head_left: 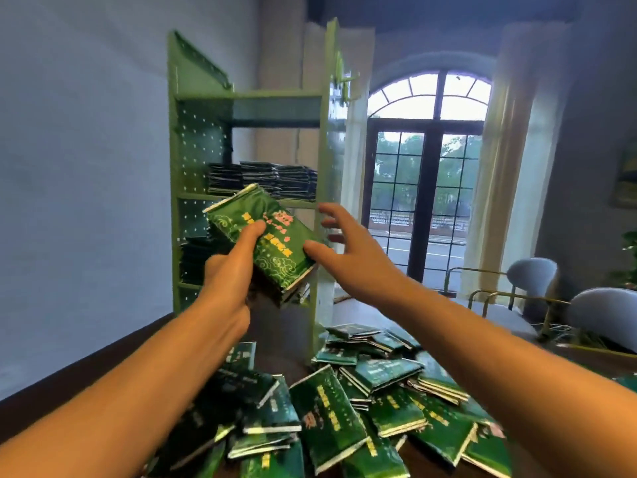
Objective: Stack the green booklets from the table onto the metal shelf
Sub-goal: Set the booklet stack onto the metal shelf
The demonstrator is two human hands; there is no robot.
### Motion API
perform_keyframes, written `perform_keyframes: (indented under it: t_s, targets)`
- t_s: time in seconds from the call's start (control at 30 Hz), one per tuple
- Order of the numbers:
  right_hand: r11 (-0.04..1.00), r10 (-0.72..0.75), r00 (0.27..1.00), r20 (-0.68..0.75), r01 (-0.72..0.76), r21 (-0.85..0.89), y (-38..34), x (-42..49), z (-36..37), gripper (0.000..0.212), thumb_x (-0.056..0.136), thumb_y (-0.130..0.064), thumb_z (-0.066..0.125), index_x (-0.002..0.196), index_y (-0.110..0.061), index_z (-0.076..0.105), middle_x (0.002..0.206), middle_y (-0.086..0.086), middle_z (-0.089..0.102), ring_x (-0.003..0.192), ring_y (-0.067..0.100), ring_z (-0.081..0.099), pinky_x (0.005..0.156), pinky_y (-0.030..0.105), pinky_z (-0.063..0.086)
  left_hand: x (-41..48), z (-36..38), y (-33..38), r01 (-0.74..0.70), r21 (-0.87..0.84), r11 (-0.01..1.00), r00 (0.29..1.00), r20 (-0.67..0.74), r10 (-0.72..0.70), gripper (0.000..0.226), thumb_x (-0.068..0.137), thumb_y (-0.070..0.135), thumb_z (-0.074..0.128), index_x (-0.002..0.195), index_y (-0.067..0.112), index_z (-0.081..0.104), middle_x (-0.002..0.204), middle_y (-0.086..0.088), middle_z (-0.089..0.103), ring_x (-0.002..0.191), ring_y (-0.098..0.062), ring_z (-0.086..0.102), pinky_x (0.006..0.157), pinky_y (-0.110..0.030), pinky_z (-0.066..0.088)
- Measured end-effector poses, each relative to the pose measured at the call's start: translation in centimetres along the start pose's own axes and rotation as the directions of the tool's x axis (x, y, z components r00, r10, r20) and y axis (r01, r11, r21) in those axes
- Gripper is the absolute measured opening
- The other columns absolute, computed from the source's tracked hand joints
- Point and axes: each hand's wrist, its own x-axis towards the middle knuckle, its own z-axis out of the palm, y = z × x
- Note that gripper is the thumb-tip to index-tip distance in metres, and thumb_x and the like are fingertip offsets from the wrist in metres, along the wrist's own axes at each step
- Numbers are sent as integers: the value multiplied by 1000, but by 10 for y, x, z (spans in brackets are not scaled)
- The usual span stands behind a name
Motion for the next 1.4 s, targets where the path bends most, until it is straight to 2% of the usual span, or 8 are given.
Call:
perform_keyframes:
  t_s: [0.27,0.37,0.67,0.9,1.07,1.2,1.33,1.4]
  targets:
    - [842,-363,924,120,380,-383,-37,89,19,50,90,-25,57,138,-19,45,138,0,45,127,19,37,104,30,31,87,14,70,-58,-56,997,997,-49,55,55,74,47,74,118,17,61,106,-6,70,89,-22,68,62,-33,57]
    - [767,-382,910,164,411,-493,-36,123,30,59,88,-30,60,142,-19,40,142,1,41,130,25,34,105,47,36,112,20,82,-26,-110,994,999,-36,22,58,73,49,73,121,18,60,110,-5,69,92,-20,68,52,-28,53]
    - [602,-405,890,209,432,-671,-20,197,45,72,83,-30,67,145,-19,31,147,2,35,135,29,28,103,51,40,164,25,94,-20,-257,966,999,41,31,61,74,53,71,122,17,59,111,-10,69,93,-28,69,73,-43,59]
    - [592,-295,925,240,374,-714,-2,226,72,83,80,-38,70,147,-27,23,146,7,32,131,36,32,99,60,38,185,8,86,26,-287,958,998,68,-7,55,85,50,64,124,12,57,109,-12,68,90,-26,67,61,-37,54]
    - [658,-258,938,230,345,-669,2,241,78,82,80,-38,70,146,-23,24,136,10,39,117,34,50,97,50,45,190,-5,97,27,87,996,998,58,-32,34,92,48,55,89,14,57,80,-5,64,75,-19,60,80,-37,47]
    - [701,-225,948,224,317,-639,9,247,77,72,84,-34,67,144,-24,28,129,9,45,112,31,53,95,47,46,201,-14,104,3,455,891,1000,-27,10,38,93,52,49,85,16,55,72,-2,63,73,-16,56,82,-33,41]
    - [702,-215,943,255,330,-631,10,251,82,70,86,-32,65,145,-24,28,129,9,44,112,30,53,96,46,46,209,-30,92,-13,597,802,997,-54,57,52,92,62,41,77,14,52,68,-3,54,65,-18,51,64,-29,39]
    - [690,-218,939,265,341,-638,8,252,84,70,86,-32,65,145,-23,28,131,10,43,113,31,53,97,46,45,214,-38,84,-84,660,747,966,-130,224,54,90,61,46,73,10,52,69,-7,54,62,-22,51,58,-28,38]
